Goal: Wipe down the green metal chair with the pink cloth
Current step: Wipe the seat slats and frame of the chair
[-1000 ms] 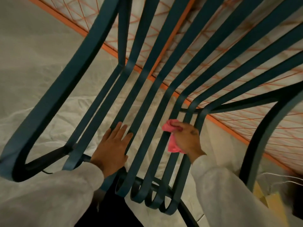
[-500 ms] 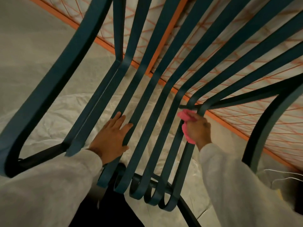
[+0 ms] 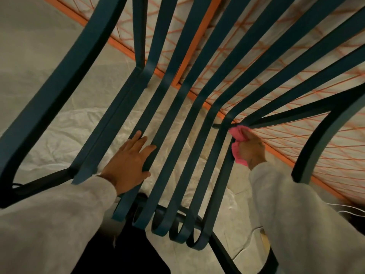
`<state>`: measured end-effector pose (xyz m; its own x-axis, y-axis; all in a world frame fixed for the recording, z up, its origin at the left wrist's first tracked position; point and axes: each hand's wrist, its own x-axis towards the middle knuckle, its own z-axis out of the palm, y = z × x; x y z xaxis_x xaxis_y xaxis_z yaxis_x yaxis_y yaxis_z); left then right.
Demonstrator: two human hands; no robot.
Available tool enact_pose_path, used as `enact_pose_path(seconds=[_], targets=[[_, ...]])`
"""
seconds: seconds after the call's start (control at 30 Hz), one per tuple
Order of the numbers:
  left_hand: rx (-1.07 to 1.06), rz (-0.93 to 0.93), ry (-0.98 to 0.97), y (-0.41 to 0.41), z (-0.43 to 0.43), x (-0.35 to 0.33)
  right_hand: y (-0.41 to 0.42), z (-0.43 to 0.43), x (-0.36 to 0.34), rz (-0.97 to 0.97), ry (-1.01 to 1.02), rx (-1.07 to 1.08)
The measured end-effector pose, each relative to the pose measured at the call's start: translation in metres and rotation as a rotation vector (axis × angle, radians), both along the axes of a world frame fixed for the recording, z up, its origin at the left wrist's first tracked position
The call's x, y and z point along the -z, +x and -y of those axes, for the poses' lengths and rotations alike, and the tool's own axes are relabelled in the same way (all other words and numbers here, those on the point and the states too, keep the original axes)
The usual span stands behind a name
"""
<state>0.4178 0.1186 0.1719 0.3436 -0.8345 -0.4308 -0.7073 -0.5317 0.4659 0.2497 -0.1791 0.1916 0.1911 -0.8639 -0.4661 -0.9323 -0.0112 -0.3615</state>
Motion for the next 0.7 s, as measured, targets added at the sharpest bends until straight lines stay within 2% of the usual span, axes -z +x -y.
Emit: enact_pose_path(seconds=[0.13,0.3,0.4,0.47,0.57,0.7], targets=[[0.004,-0.008,0.038,0.0,0.0,-0.004,-0.033,-0.065,0.013,0.038,-0.041,0.026],[0.037,-0.037,0.112,-0.004,-0.013,-0.014,-0.088,-0.193,0.007,0.138,-0.006,0.281],[0.031,-0.103,0.126,-0.006,-0.025,-0.034,-0.088,-0.209,-0.016,0.178,0.065,0.457],[-0.053,-0.229,0.069,-0.009,-0.03,-0.055,-0.075,-0.203,-0.039,0.249,0.077,0.389],[-0.21,-0.384,-0.083,-0.011,-0.028,-0.098,-0.034,-0.194,-0.088,0.409,0.11,0.149],[-0.508,-0.565,-0.325,0.014,-0.007,-0.179,0.05,-0.187,-0.176,0.727,0.117,-0.013]])
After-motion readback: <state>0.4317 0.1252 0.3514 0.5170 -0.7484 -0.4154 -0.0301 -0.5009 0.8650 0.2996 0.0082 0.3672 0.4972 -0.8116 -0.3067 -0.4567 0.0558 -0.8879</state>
